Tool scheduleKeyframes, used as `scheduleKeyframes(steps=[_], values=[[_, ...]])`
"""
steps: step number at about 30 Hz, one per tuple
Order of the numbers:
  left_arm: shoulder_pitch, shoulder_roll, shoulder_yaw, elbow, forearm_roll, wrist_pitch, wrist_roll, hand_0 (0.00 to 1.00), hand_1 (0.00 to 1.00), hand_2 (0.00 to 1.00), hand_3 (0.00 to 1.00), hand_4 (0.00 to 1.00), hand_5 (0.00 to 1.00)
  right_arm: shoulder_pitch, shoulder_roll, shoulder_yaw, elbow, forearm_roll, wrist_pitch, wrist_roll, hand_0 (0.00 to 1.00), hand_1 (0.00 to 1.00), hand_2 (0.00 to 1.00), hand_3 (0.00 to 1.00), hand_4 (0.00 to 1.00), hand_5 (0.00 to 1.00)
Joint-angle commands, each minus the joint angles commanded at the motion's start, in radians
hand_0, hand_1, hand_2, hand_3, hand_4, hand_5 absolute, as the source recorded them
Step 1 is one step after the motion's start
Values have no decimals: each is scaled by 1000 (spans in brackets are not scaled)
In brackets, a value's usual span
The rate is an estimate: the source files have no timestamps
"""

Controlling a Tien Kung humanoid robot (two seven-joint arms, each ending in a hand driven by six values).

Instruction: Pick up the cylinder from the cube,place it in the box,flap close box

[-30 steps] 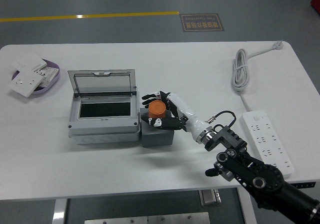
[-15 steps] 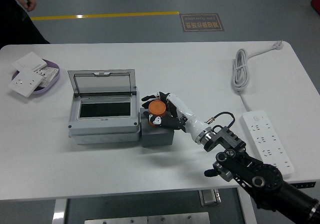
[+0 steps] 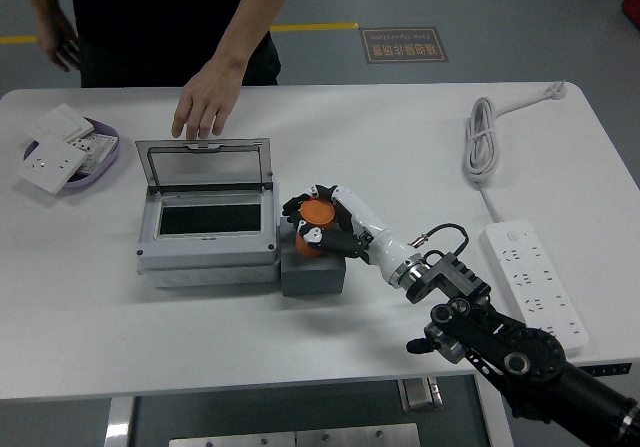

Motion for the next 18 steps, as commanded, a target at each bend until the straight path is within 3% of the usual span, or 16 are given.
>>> scheduleKeyframes(steps=[9, 18], values=[[12, -2, -38, 0, 37, 2, 17, 600, 576, 580, 566, 599, 175, 80, 15, -48, 44, -79, -33, -41, 447, 475, 446, 374, 21, 2], [14, 1, -47, 0, 50, 1, 21, 601, 576, 580, 567, 598, 176, 258, 89, -175, -7, -240, -38, -112, 420, 467, 438, 358, 25, 2]])
